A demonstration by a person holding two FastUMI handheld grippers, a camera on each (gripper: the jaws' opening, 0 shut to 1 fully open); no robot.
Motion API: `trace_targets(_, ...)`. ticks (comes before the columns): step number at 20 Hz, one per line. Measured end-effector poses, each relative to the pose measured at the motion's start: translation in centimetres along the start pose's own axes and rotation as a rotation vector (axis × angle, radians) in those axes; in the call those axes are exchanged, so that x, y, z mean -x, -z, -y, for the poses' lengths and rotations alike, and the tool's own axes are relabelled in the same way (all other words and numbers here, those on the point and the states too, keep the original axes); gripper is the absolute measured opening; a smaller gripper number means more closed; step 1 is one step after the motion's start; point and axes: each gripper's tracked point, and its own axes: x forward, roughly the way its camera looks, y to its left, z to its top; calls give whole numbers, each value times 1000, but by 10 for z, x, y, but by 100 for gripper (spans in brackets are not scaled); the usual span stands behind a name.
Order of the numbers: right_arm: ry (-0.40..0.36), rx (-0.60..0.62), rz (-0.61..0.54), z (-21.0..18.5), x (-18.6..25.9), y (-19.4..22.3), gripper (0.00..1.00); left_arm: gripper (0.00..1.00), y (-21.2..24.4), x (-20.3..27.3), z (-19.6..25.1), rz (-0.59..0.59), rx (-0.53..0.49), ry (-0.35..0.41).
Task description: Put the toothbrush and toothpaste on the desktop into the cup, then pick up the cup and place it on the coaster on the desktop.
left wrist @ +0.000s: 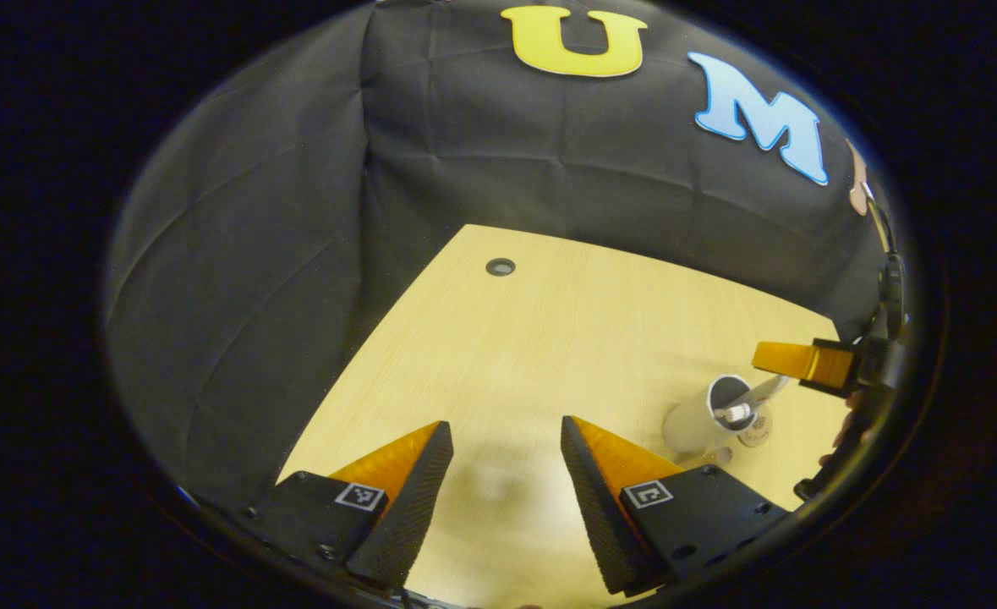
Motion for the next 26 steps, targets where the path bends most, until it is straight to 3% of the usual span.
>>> trace_targets(2,-6,-32,35,3,10,-13,60,82,2,2,6,-4,-9,11)
trace_targets(3,-6,-47,50,8,15,-20,60,87,3,2,11,-8,-17,19)
trace_targets(9,41,-125,96,49,40,-38,61,87,16,2,59,-45,-71,102)
trace_targets(20,156,-235,137,129,84,-20,62,87,61,9,170,-163,-234,299)
trace_targets(24,201,-298,140,159,97,-5,61,87,72,5,199,-201,-301,339)
trace_targets(25,213,-312,142,167,101,-2,61,82,77,2,206,-213,-316,346)
trace_targets(26,227,-323,146,175,105,1,61,87,80,-1,211,-225,-327,348)
